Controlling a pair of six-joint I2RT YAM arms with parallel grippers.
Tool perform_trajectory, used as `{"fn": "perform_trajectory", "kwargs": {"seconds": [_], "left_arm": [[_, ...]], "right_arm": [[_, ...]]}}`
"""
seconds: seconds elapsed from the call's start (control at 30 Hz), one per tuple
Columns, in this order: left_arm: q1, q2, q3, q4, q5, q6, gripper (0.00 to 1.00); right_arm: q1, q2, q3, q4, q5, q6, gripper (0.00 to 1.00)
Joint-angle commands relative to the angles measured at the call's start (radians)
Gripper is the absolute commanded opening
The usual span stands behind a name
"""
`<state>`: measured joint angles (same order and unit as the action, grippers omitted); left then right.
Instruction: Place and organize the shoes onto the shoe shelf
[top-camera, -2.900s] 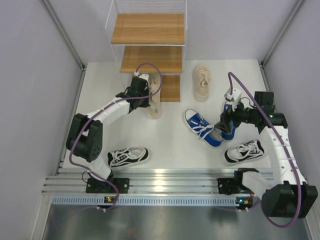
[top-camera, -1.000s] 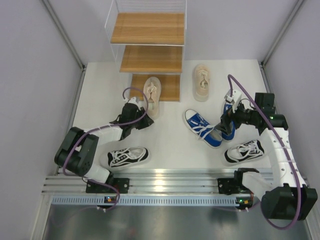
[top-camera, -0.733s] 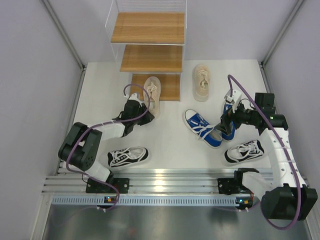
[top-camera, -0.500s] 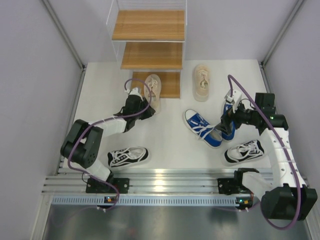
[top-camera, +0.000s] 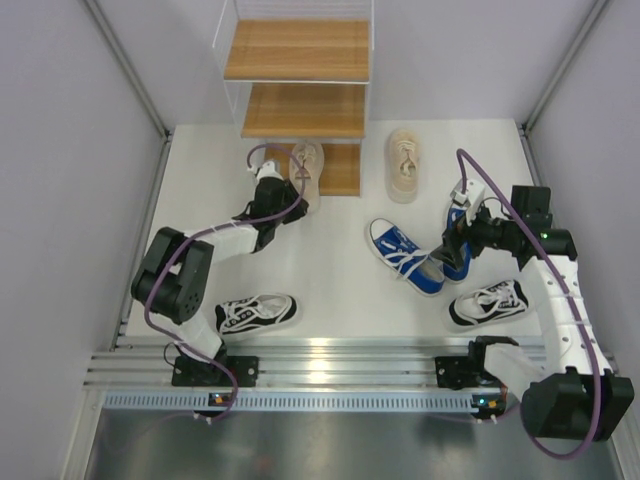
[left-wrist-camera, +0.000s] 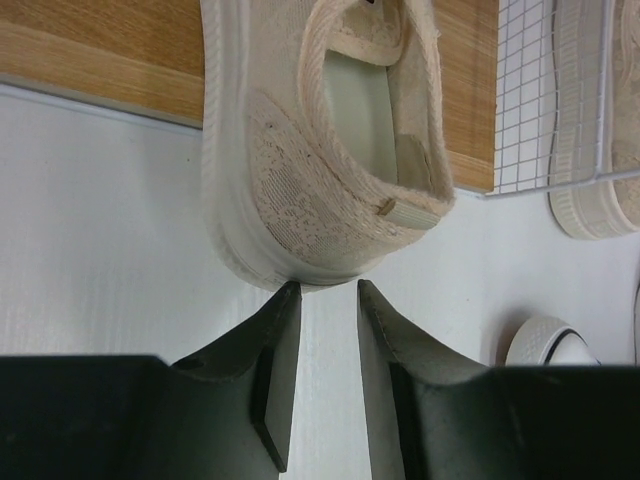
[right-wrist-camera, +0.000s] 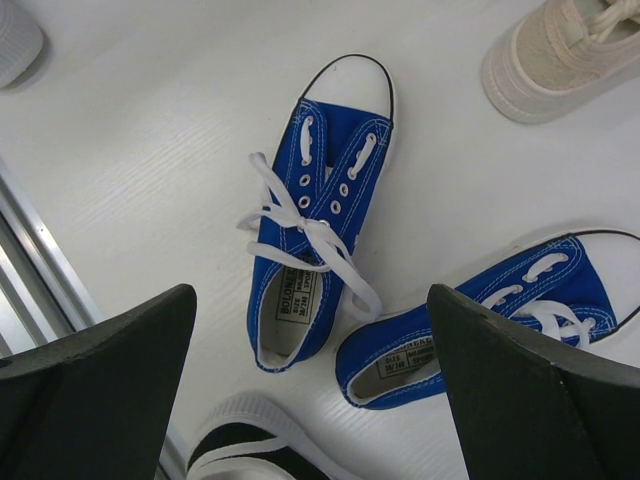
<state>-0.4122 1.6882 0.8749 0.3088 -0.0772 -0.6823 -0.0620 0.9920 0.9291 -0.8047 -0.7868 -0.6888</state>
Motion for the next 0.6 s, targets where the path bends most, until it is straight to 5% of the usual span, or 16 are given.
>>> {"fn": "perform_trajectory", "kwargs": {"seconds": [0.0, 0.57], "left_arm": [[0.013, 0.028, 0.068, 0.128, -0.058, -0.017, 0.35], [0.023, 0.071, 0.110, 0.145, -0.072, 0.010, 0.44]], "right_arm": [[-0.009, -0.006, 0.014, 0.010, -0.015, -0.025, 0.99], [-0.009, -0.004, 0.004, 0.036, -0.038, 0.029, 0.99]]}}
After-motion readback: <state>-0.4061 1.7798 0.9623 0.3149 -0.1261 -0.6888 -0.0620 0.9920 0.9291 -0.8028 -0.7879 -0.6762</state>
